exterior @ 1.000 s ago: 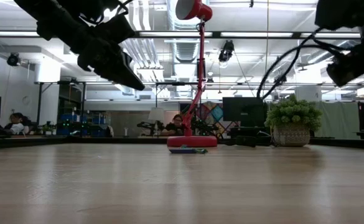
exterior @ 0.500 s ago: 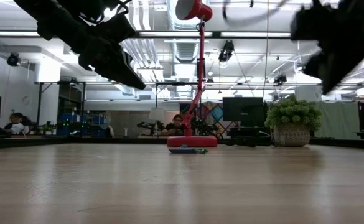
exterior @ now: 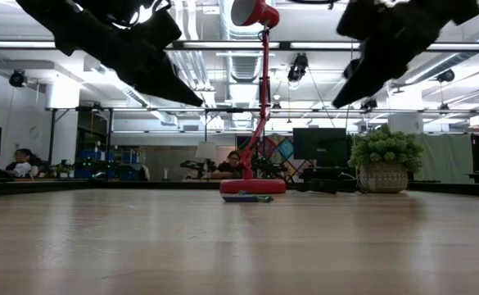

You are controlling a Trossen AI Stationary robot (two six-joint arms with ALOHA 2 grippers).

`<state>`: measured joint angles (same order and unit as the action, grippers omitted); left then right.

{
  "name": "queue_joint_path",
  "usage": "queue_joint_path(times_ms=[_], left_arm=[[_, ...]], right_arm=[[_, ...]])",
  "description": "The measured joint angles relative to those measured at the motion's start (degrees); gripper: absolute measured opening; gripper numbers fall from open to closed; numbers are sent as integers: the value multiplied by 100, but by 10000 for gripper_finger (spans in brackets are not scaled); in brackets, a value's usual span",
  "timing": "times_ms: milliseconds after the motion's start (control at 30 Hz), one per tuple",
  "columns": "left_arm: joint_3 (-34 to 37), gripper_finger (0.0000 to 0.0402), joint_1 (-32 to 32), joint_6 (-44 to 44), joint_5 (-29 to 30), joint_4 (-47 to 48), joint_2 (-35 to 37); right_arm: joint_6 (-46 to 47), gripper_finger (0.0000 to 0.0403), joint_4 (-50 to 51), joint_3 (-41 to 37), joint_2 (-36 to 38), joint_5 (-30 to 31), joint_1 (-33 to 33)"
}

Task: Pick and place office supplies into organizer
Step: Put the bottom blue binder clip into the black desk organizer

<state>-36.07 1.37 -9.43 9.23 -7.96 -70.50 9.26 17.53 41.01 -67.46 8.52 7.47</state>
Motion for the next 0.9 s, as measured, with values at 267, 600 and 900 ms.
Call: queue_joint_path(times_ms=[267,600,900], left_arm=[[-1,22,2,-497,22,-19,88],[-31,22,2,-457,26,59,199],[-28,22,2,-452,27,408,199]], right_arm=[[-1234,207,-1240,245,-1384,-531,-456],[-1338,189,-602,1608,-3248,-1220,-862],[-1818,185,77,2420,-4108,-1454,-899]])
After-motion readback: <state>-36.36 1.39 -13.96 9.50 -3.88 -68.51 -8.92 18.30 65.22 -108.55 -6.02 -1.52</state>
